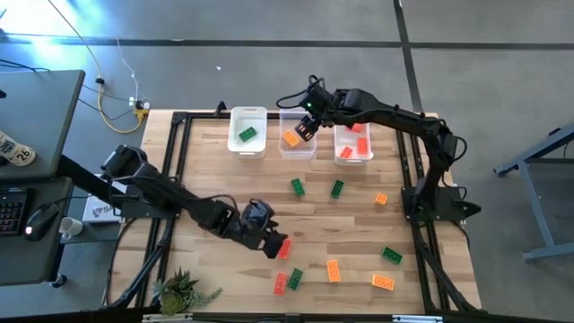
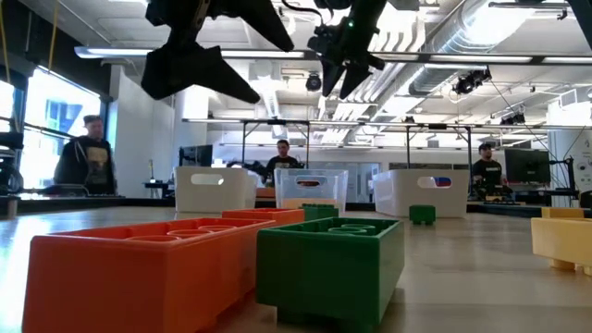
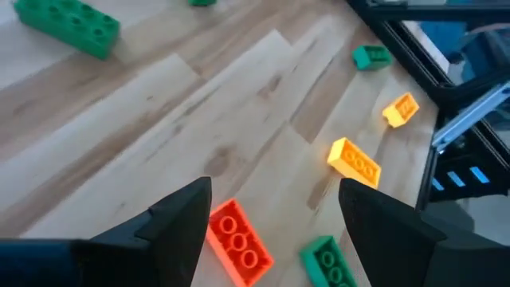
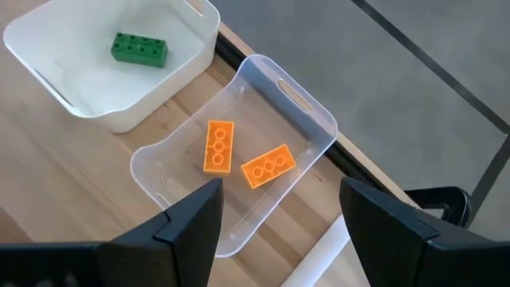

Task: Sort & place blocks by color
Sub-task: Put the orange game piece into the right white bin

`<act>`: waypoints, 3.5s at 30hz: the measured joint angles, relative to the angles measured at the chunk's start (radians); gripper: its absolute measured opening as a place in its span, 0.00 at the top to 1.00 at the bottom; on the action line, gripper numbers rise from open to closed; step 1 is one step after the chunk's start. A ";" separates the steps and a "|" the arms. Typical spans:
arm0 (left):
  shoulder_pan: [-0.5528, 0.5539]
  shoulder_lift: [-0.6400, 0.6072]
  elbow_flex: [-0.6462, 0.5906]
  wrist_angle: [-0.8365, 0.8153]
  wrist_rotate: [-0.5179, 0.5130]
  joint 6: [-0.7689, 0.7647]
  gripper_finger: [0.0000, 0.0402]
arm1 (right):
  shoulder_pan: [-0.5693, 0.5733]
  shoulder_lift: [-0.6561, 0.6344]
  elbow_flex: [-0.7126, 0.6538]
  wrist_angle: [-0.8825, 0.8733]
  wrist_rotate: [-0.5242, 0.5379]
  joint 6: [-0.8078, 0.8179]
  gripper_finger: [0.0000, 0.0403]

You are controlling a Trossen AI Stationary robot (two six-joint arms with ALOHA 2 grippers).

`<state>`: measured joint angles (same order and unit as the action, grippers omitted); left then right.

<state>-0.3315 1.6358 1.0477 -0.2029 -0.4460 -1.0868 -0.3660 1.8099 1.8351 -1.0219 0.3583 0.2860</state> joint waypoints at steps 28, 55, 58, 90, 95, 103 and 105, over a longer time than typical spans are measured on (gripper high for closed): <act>-0.030 0.339 0.183 -0.065 0.008 0.030 0.34 | 0.036 0.000 -0.001 -0.067 0.009 0.080 0.40; -0.073 0.358 0.183 -0.111 -0.074 -0.021 0.34 | 0.045 0.000 -0.001 -0.066 0.013 0.081 0.40; -0.076 0.369 0.182 -0.115 -0.073 -0.031 0.34 | 0.045 0.000 -0.001 -0.066 0.013 0.081 0.40; -0.075 0.430 0.185 -0.161 -0.047 0.206 0.62 | 0.064 0.000 -0.002 -0.089 -0.010 0.093 0.40; -0.067 0.409 0.182 -0.152 -0.012 0.283 0.72 | 0.075 0.000 -0.002 -0.090 -0.099 0.069 0.40; -0.023 0.347 0.178 -0.159 0.041 0.404 0.71 | 0.074 0.001 -0.002 -0.088 -0.286 -0.033 0.40; -0.007 0.330 0.179 -0.158 0.037 0.434 0.70 | 0.074 0.000 -0.002 -0.088 -0.314 -0.058 0.40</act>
<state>-0.3388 1.9660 1.2269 -0.3604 -0.4088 -0.6527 -0.2916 1.8103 1.8336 -1.1099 0.0448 0.2279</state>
